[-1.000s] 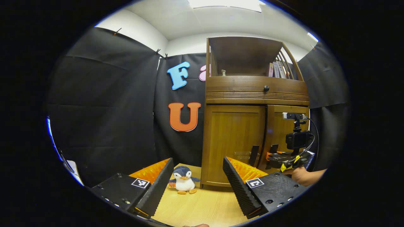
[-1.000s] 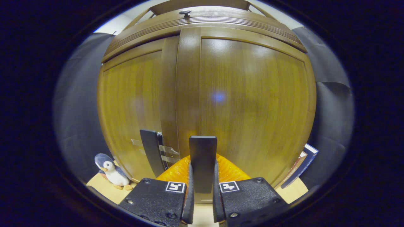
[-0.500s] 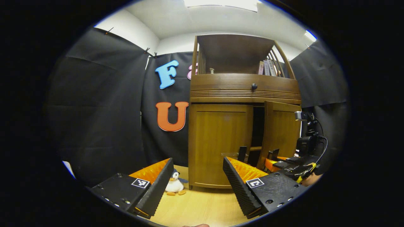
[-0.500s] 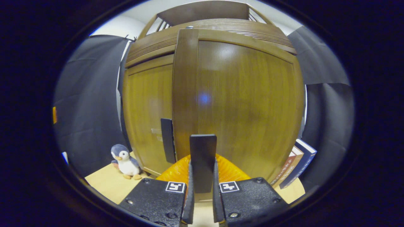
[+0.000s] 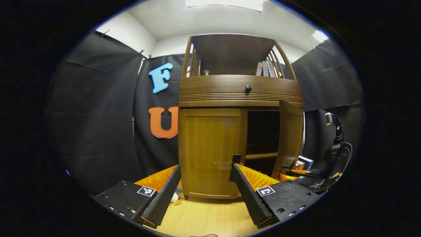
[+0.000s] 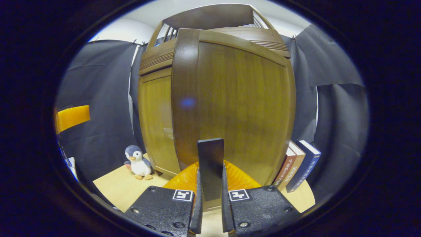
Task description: Open the right door of the double-door shoe cabinet with the right hand, and open the left door with the left hand.
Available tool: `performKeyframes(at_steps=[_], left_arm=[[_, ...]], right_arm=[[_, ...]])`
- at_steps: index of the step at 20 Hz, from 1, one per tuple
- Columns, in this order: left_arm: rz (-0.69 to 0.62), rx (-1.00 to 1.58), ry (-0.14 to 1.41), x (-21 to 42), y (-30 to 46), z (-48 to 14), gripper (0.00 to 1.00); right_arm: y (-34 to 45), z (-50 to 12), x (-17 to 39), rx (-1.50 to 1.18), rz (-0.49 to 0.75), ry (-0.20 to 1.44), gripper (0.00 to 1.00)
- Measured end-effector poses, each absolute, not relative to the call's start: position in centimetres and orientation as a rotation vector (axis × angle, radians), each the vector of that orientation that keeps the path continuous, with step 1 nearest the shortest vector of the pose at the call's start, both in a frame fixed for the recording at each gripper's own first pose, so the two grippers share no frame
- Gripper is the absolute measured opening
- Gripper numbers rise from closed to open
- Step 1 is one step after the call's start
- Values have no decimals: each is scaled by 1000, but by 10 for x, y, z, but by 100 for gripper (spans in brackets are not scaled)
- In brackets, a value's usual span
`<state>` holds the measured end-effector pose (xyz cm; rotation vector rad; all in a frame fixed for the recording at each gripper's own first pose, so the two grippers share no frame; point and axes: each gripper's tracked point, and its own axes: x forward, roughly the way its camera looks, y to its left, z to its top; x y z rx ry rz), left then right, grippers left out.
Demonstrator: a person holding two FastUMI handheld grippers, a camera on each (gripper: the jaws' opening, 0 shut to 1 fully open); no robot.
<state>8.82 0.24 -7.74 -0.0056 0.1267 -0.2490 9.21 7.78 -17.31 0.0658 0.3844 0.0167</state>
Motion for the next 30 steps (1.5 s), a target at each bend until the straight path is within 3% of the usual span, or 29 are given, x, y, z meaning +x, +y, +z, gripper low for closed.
performKeyframes(at_steps=[8, 21, 27, 30], left_arm=[[-299, -7, 133, 84, -26, -80, 95], [-368, 0, 147, 75, -66, -80, 95], [-398, 3, 151, 73, -77, -81, 95], [-415, 6, 156, 72, -88, -85, 95]], right_arm=[[55, -169, 59, 48, 20, 399, 27], [-13, -160, 6, 10, -94, 423, 24], [-54, -161, -9, 60, -226, 411, 19], [-72, -161, -15, 109, -265, 419, 10]])
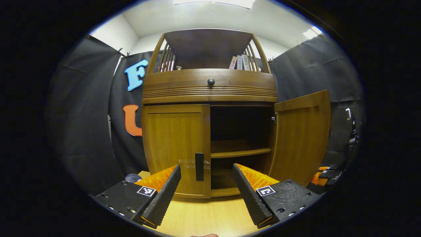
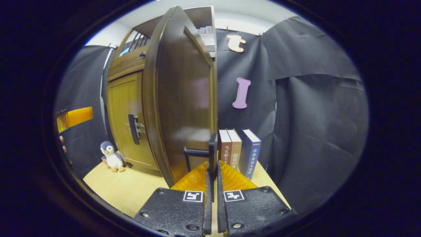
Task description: Open the right door of the double-door shoe cabinet with the right hand, and open the left door with the left hand.
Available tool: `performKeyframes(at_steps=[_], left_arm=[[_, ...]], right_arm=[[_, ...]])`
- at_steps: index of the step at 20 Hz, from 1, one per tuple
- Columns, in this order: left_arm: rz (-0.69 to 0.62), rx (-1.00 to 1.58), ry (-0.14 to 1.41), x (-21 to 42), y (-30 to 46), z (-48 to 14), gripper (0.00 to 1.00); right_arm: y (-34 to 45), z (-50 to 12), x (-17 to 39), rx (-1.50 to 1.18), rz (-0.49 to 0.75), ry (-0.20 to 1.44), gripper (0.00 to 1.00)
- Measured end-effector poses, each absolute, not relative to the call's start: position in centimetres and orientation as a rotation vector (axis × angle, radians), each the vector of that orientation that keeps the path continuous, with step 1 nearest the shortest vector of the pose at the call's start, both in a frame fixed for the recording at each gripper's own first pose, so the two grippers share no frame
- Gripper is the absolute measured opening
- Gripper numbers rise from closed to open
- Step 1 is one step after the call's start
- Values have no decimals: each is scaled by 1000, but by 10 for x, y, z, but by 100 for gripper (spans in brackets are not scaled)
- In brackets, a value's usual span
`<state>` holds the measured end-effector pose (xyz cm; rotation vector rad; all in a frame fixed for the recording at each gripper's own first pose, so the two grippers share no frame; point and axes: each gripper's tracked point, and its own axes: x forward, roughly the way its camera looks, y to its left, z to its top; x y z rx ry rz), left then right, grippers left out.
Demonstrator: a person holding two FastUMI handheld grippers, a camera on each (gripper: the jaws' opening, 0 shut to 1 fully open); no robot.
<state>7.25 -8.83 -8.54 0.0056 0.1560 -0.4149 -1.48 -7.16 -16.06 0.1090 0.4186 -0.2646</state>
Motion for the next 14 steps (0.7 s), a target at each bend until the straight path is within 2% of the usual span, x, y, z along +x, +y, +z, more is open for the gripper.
performKeyframes(at_steps=[1, 2, 14], left_arm=[[-420, 5, 158, 71, -94, -87, 95], [-425, 4, 160, 69, -99, -86, 95], [-447, 5, 189, 104, -117, -106, 95]], right_arm=[[-75, -161, -16, 118, -269, 421, 4], [-78, -161, -16, 115, -269, 423, 8], [-95, -162, -24, 118, -258, 432, 8]])
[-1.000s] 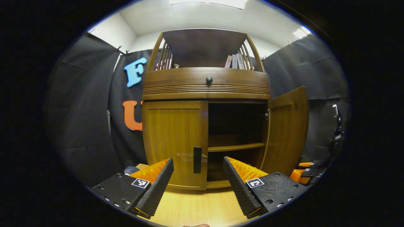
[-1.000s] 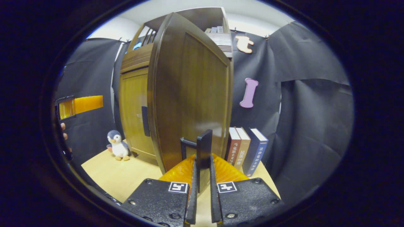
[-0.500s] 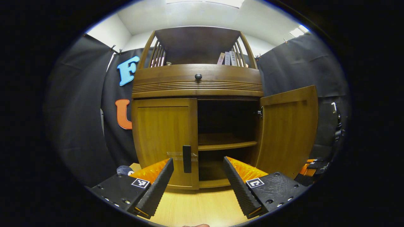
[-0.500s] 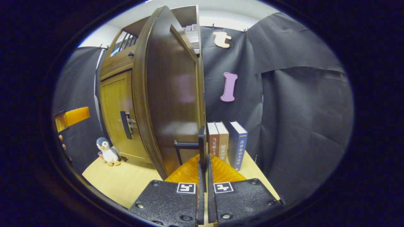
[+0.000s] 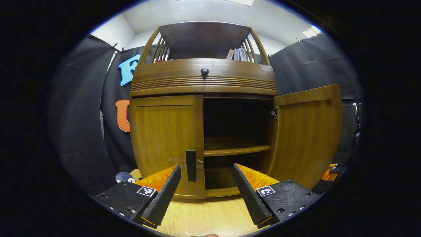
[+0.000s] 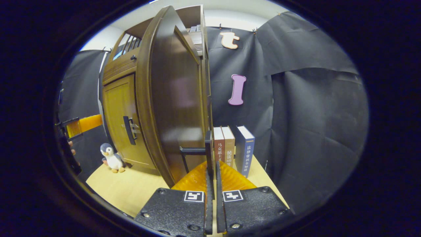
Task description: Open the right door of the double-door shoe cabinet with the right hand, and open the left door with the left hand.
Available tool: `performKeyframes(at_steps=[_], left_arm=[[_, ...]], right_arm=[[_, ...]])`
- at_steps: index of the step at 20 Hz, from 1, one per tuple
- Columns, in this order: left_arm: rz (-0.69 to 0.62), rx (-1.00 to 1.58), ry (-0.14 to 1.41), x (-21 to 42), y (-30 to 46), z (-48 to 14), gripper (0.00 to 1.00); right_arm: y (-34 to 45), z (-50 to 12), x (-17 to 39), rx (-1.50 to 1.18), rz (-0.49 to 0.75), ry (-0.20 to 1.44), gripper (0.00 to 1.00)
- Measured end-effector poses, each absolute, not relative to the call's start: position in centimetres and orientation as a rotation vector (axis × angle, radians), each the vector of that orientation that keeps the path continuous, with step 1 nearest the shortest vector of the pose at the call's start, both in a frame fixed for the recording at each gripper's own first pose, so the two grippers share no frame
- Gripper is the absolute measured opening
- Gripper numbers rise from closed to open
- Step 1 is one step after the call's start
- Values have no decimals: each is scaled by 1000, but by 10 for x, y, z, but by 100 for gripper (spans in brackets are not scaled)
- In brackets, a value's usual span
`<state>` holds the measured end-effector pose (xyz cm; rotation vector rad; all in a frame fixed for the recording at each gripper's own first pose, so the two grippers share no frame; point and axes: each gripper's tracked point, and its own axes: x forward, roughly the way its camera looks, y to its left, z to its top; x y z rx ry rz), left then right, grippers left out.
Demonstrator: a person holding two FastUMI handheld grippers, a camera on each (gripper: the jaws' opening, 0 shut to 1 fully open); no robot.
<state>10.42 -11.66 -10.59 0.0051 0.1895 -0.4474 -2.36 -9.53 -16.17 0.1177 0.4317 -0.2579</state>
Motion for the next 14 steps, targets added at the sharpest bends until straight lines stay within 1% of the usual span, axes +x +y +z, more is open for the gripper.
performKeyframes(at_steps=[1, 2, 3, 9, 11, 14], left_arm=[[-445, 11, 197, 111, -118, -110, 95], [-441, 13, 200, 119, -118, -115, 95], [-434, 15, 215, 126, -118, -121, 95], [-411, 21, 266, 170, -119, -156, 95], [-420, 13, 277, 184, -122, -163, 95], [-432, 0, 293, 202, -124, -175, 95]], right_arm=[[-96, -162, -23, 116, -251, 433, 8], [-97, -162, -24, 117, -247, 435, 3], [-99, -162, -25, 120, -244, 436, 8], [-103, -163, -26, 118, -241, 445, 8], [-106, -162, -28, 122, -243, 454, 11], [-110, -160, -34, 125, -250, 462, 17]])
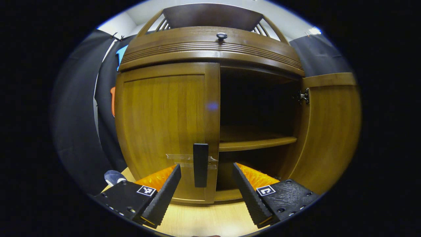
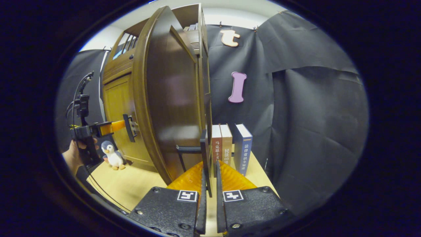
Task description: Open the right door of the double-door shoe cabinet with the right hand, and open the left door with the left hand.
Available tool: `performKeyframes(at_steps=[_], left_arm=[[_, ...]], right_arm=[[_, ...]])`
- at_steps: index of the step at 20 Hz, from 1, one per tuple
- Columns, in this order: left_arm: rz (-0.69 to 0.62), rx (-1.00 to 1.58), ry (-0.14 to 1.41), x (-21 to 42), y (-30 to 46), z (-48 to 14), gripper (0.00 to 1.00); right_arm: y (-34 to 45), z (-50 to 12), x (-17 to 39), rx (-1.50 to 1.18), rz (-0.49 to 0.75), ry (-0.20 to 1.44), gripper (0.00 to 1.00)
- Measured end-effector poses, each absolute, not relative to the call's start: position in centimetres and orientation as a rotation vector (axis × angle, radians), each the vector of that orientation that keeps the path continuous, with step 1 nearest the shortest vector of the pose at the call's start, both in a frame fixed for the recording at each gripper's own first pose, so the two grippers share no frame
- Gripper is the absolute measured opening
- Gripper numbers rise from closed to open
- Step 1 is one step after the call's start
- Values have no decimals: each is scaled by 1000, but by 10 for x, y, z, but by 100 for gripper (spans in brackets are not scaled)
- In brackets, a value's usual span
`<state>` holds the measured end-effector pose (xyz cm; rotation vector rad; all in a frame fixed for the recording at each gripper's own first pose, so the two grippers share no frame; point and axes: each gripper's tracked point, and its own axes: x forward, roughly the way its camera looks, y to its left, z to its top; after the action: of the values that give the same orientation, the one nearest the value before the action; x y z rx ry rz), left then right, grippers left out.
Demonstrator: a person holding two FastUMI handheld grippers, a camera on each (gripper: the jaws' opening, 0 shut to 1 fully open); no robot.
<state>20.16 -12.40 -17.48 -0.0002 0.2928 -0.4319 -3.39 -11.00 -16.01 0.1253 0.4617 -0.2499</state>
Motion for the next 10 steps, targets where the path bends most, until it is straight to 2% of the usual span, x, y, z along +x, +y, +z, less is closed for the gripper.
performKeyframes(at_steps=[1, 4, 5, 8, 9, 10], left_arm=[[-431, 2, 295, 207, -123, -178, 95], [-433, 3, 304, 223, -124, -187, 95], [-434, 3, 318, 228, -125, -193, 85], [-423, 8, 332, 238, -125, -205, 81], [-435, 4, 339, 240, -127, -209, 89], [-427, 15, 328, 248, -127, -209, 89]], right_arm=[[-112, -159, -37, 124, -255, 464, 16], [-122, -156, -51, 99, -295, 468, 20], [-127, -154, -56, 85, -317, 469, 21], [-130, -145, -68, 67, -343, 469, 21], [-132, -142, -71, 61, -353, 467, 21], [-134, -140, -73, 55, -364, 462, 21]])
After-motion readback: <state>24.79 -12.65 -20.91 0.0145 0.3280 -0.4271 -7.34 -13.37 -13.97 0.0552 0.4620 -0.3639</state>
